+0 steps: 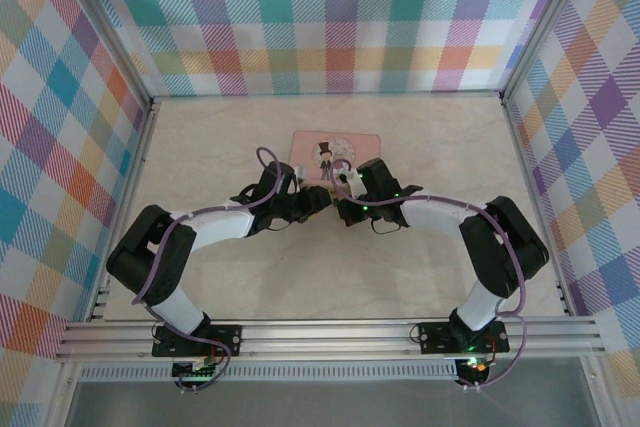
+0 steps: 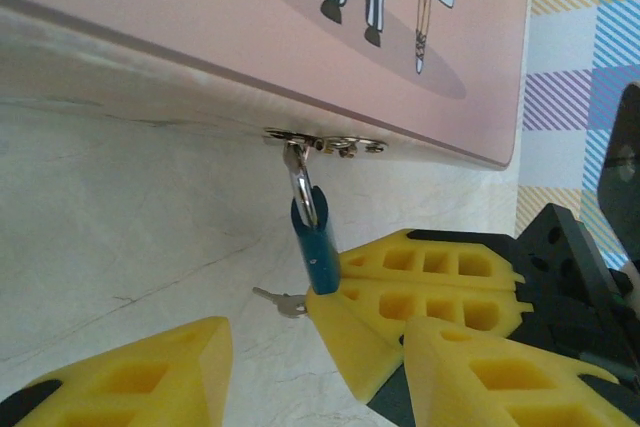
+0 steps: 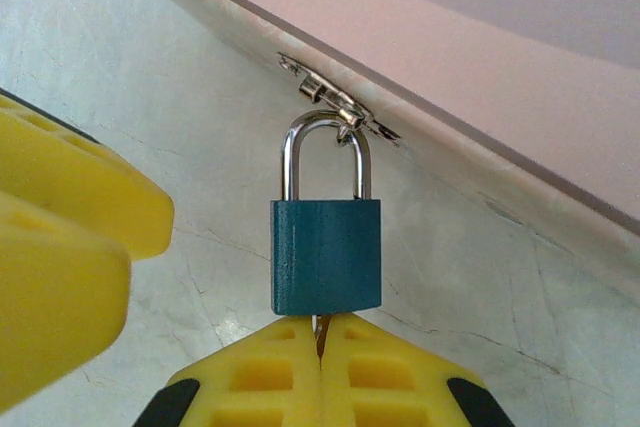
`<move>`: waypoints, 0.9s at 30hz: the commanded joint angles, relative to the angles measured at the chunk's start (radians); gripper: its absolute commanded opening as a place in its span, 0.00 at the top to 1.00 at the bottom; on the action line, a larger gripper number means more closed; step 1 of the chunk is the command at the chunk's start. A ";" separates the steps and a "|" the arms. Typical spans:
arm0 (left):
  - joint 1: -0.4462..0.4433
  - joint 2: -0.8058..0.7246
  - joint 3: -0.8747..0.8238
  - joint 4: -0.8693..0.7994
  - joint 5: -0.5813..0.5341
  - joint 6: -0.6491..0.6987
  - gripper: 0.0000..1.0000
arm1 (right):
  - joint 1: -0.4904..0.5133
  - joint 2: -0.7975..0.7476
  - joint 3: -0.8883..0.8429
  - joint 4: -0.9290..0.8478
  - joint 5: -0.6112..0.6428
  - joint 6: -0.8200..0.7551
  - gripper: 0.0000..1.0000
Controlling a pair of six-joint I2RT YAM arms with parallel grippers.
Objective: Unlock a padlock with a key
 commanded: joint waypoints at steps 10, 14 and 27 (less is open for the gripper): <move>0.011 0.043 -0.006 0.112 0.029 -0.048 0.52 | 0.023 -0.017 -0.027 0.026 0.003 -0.039 1.00; -0.008 0.090 0.020 0.136 0.027 -0.065 0.52 | 0.031 -0.017 -0.025 0.031 0.022 -0.029 1.00; -0.027 0.198 0.085 0.152 0.007 -0.084 0.60 | 0.062 -0.014 -0.028 0.055 0.031 -0.012 1.00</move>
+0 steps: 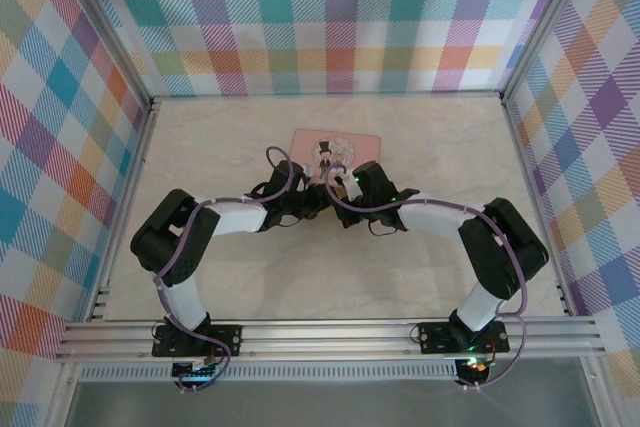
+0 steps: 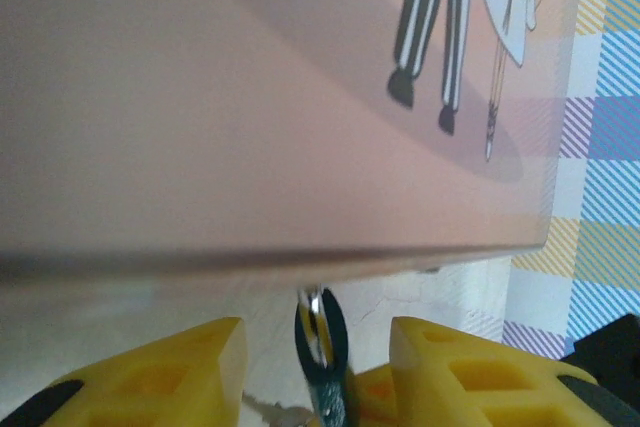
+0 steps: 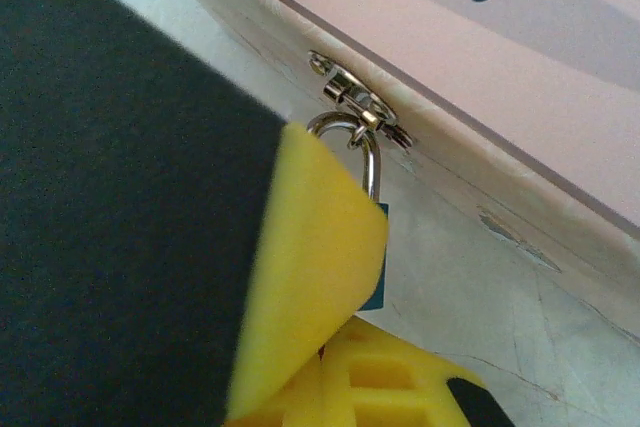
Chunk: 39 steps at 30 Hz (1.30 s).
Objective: Unlock a padlock with a key
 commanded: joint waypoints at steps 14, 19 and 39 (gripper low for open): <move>-0.003 0.052 0.011 0.032 0.036 -0.033 1.00 | 0.013 -0.077 -0.031 -0.039 0.017 0.020 0.70; 0.000 0.052 0.014 0.034 0.055 -0.037 1.00 | -0.013 -0.138 -0.065 -0.042 0.019 0.042 0.64; 0.007 0.037 0.028 0.018 0.083 -0.040 1.00 | 0.003 -0.040 -0.007 -0.045 0.033 0.037 0.58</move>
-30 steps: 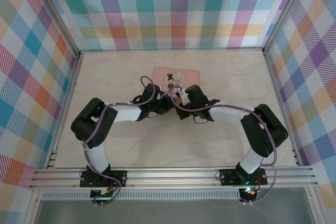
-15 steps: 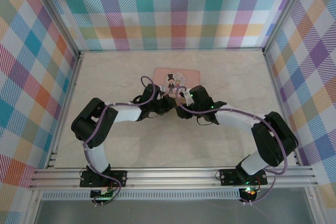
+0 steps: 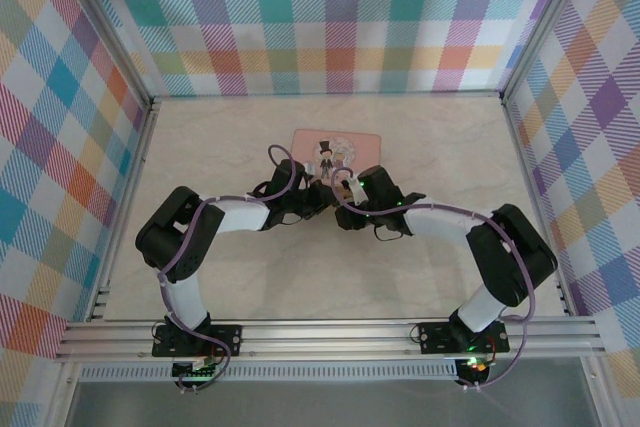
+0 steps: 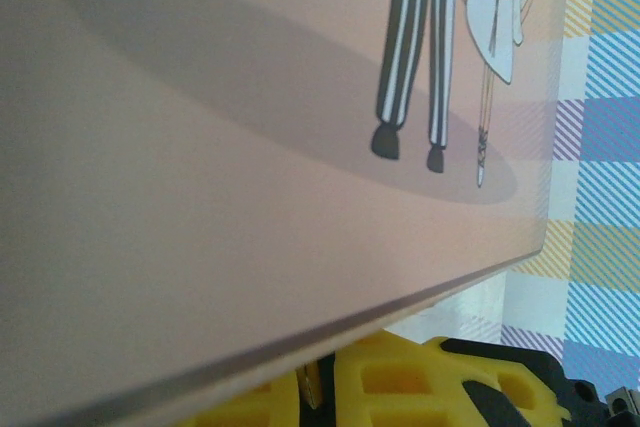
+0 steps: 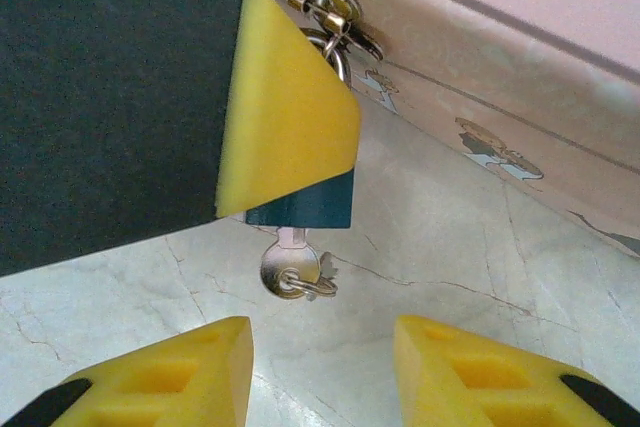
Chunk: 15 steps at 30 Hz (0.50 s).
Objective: Unlock a padlock with a key
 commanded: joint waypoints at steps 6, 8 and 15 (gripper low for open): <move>0.005 0.010 0.018 -0.019 0.077 -0.049 1.00 | 0.024 0.053 0.086 -0.032 0.039 -0.010 0.58; 0.005 0.010 0.017 -0.019 0.079 -0.049 1.00 | 0.027 0.066 0.101 -0.038 0.047 -0.012 0.58; 0.005 0.010 0.019 -0.017 0.081 -0.051 1.00 | 0.030 0.088 0.139 -0.055 0.061 -0.022 0.62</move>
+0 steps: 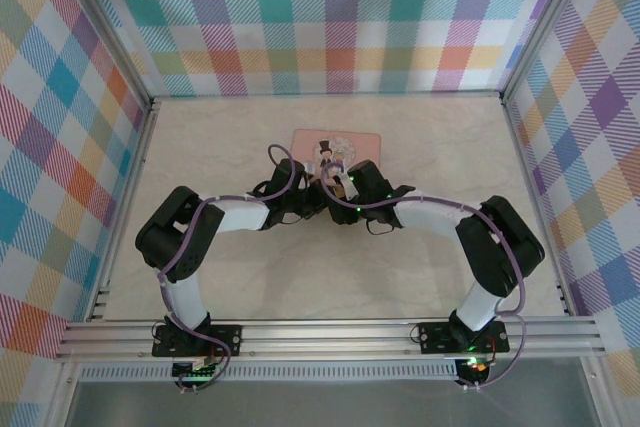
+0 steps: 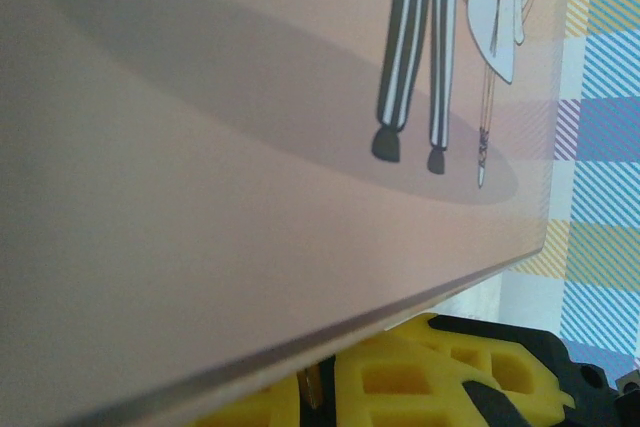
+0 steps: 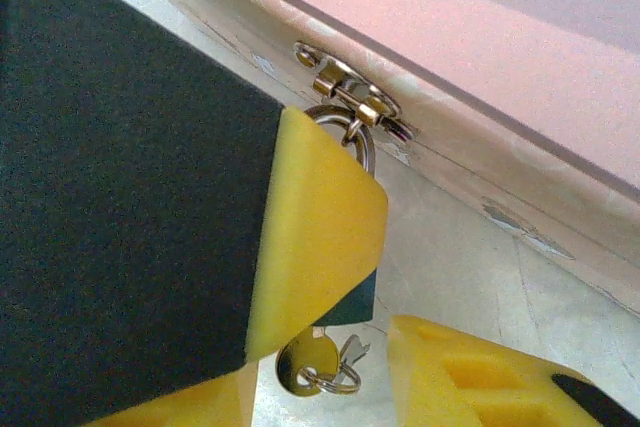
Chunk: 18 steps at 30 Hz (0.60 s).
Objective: Unlock a padlock with a key
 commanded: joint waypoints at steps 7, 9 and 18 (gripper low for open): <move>0.005 0.010 0.020 -0.019 0.073 -0.047 1.00 | 0.006 0.017 0.045 -0.015 -0.014 -0.030 1.00; 0.005 0.010 0.019 -0.023 0.073 -0.045 1.00 | 0.006 0.019 0.042 -0.015 -0.023 -0.032 1.00; 0.006 -0.025 -0.016 -0.085 0.015 -0.038 0.62 | 0.007 0.024 0.006 0.014 -0.050 -0.056 1.00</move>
